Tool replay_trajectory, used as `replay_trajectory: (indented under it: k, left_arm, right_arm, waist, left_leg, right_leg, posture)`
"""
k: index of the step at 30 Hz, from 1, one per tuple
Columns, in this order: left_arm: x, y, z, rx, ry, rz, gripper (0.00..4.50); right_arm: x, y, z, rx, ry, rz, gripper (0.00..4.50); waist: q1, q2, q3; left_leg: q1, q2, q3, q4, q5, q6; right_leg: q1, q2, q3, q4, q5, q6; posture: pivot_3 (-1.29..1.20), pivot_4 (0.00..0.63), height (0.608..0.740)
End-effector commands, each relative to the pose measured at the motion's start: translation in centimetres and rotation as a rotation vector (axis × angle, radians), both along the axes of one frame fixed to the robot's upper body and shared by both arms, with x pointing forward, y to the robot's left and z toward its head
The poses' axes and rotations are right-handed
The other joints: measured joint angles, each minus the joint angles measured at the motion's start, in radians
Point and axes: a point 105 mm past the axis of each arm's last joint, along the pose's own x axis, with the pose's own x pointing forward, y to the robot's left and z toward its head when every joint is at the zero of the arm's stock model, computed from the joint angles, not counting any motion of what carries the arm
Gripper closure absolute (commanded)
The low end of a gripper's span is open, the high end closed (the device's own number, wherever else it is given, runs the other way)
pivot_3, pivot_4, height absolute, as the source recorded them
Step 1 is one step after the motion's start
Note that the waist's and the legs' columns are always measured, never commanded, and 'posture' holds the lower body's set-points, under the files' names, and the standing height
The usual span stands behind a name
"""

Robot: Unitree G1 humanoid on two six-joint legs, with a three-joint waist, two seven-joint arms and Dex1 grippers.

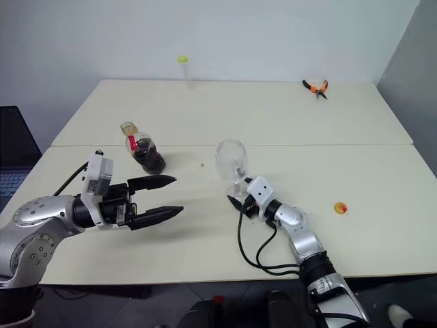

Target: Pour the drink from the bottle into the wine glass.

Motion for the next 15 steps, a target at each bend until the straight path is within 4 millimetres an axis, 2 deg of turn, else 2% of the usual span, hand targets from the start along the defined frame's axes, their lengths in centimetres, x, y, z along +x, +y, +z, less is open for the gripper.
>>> replay_trajectory:
  k: [1,9,15]
  left_arm:
    - [-0.3,0.1,1.8,0.024,-0.088,0.000,0.00]
    - [-0.3,0.4,2.3,0.021,-0.122,0.033,0.00]
    - [-0.4,0.4,2.5,0.009,-0.125,0.054,0.00]
  right_arm:
    - [-0.2,-0.4,-0.7,-0.022,0.014,-0.003,0.74]
    - [-0.6,-0.1,-0.7,0.017,0.054,0.011,0.74]
    - [-1.4,-0.9,0.2,0.042,0.065,0.019,0.74]
  waist:
    - [0.000,0.000,0.000]
    - [0.000,0.000,0.000]
    - [0.000,0.000,0.000]
  left_leg:
    - [0.000,0.000,0.000,0.000,0.000,0.000]
    - [0.000,0.000,0.000,0.000,0.000,0.000]
    - [0.000,0.000,0.000,0.000,0.000,0.000]
  right_leg:
    - [0.000,0.000,0.000,0.000,0.000,0.000]
    - [0.000,0.000,0.000,0.000,0.000,0.000]
    - [0.000,0.000,0.000,0.000,0.000,0.000]
  posture:
    - [0.00,0.150,0.740]
    - [0.00,0.150,0.740]
    - [0.00,0.150,0.740]
